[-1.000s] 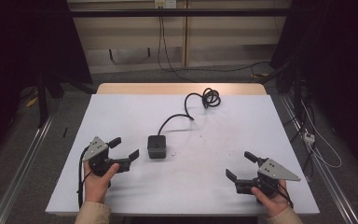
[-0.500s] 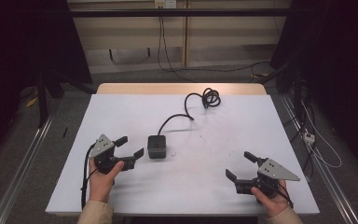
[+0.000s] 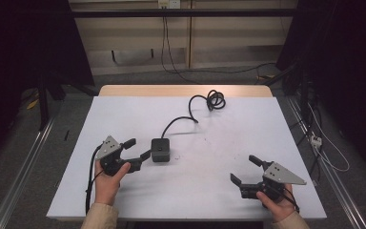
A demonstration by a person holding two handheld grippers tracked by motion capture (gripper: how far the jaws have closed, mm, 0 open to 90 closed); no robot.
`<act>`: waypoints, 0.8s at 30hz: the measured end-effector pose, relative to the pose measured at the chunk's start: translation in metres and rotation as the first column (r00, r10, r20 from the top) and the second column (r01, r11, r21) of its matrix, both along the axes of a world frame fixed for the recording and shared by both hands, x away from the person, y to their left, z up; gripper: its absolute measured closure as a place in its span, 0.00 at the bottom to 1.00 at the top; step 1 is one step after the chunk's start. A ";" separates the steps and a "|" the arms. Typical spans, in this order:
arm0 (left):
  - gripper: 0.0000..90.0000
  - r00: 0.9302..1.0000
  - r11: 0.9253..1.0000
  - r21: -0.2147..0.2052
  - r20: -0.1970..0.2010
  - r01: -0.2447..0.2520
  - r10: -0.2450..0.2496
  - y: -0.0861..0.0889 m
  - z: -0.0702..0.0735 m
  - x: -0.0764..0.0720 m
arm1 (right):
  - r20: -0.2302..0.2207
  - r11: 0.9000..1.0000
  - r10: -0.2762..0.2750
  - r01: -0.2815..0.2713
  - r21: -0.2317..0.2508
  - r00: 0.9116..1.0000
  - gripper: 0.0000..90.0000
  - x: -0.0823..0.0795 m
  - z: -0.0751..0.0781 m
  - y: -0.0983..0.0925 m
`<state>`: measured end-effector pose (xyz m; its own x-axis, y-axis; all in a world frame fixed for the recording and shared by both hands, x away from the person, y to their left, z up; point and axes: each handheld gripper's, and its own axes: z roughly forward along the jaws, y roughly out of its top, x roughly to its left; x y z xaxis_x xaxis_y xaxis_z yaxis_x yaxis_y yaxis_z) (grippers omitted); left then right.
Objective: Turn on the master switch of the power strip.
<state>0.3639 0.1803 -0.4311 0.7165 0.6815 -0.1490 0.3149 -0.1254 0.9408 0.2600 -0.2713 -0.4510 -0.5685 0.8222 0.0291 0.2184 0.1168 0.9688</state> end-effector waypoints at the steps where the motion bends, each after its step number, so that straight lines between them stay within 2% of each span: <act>1: 0.27 1.000 1.000 -0.002 -0.003 0.001 -0.001 0.000 0.000 0.000 | -0.001 1.000 0.000 0.000 0.000 1.000 0.06 0.000 0.000 0.000; 24: 0.45 0.999 1.000 -0.023 -0.034 0.017 -0.018 -0.010 0.003 0.009 | -0.003 1.000 0.006 -0.006 -0.003 1.000 0.06 0.000 0.000 0.000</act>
